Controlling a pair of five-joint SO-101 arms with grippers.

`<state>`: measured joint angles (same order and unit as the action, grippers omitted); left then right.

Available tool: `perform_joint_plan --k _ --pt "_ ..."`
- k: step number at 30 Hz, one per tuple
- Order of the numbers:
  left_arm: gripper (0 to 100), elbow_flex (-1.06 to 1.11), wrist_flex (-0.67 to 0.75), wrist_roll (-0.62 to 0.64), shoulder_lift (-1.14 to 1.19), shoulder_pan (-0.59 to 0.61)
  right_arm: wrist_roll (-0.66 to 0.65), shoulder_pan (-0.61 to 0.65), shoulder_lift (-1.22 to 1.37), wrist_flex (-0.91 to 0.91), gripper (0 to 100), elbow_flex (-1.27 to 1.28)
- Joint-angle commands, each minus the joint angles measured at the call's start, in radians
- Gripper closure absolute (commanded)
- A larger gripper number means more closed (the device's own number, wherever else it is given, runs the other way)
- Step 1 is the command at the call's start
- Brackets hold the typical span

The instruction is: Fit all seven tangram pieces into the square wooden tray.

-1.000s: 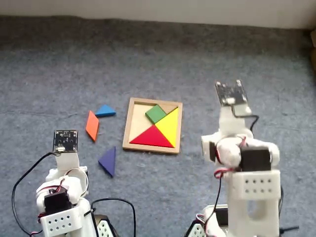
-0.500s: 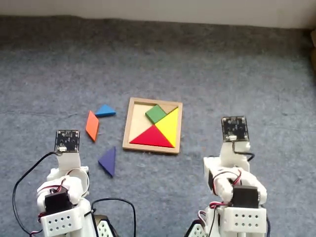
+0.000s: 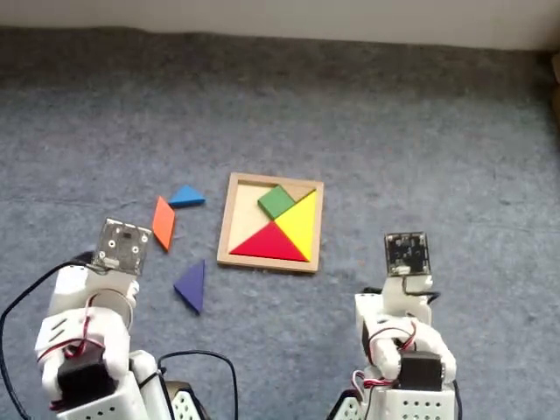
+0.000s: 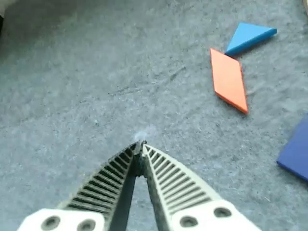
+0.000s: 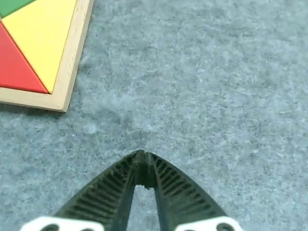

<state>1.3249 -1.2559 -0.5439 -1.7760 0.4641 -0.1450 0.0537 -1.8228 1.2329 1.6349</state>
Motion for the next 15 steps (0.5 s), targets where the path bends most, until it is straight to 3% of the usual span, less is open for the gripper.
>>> perform_joint_plan --k 1,7,15 --pt "99 -0.125 -0.020 -0.015 -0.044 0.010 0.011 -0.013 -0.004 -0.030 98.8 0.028" --pt "93 -0.286 -0.203 -0.072 -0.005 -0.012 0.011 -0.013 -0.004 -0.148 98.8 0.105" --pt "77 -0.516 -0.385 -0.041 0.427 -0.012 0.008 -0.013 0.002 -0.180 98.8 0.142"
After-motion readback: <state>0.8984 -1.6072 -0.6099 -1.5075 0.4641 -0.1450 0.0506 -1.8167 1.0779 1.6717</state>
